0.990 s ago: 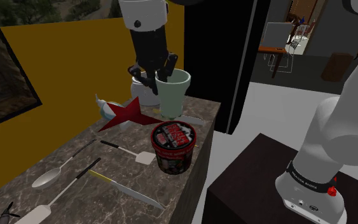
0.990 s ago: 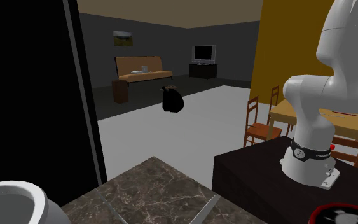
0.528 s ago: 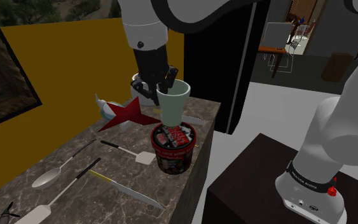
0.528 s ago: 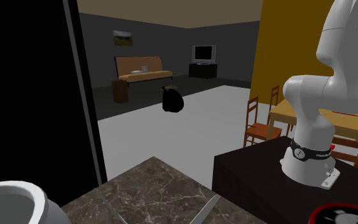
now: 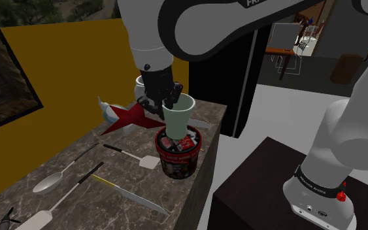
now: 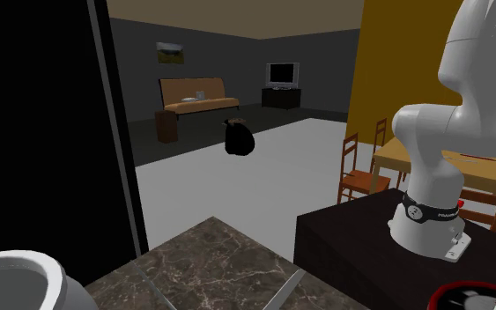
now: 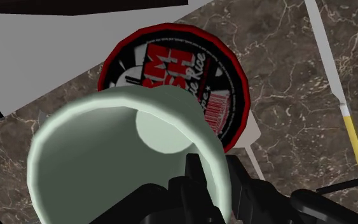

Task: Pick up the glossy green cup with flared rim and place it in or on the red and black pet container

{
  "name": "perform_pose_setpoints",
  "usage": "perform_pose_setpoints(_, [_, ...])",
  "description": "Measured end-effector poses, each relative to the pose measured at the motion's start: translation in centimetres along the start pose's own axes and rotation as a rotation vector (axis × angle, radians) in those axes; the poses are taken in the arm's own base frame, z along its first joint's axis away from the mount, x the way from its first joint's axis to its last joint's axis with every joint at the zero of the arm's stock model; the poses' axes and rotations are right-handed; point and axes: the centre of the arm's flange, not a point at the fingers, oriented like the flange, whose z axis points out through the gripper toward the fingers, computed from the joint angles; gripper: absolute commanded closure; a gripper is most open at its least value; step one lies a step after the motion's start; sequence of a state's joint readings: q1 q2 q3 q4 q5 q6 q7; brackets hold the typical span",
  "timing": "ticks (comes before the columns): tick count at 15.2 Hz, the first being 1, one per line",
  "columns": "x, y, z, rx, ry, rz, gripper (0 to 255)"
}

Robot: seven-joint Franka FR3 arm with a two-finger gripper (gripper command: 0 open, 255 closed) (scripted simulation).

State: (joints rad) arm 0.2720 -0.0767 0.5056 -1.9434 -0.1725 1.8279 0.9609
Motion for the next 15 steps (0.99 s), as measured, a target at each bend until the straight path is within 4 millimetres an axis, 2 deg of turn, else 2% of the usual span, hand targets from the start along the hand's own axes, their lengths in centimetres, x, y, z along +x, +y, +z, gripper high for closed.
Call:
perform_pose_setpoints(6, [0.0, 0.0, 0.2, 0.001, 0.001, 0.000, 255])
perform_pose_setpoints(7, [0.0, 0.0, 0.2, 0.001, 0.001, 0.000, 0])
perform_pose_setpoints(13, [0.0, 0.0, 0.3, 0.001, 0.001, 0.000, 0])
perform_pose_setpoints(15, [0.0, -0.1, -1.3, 0.001, 0.001, 0.000, 0])
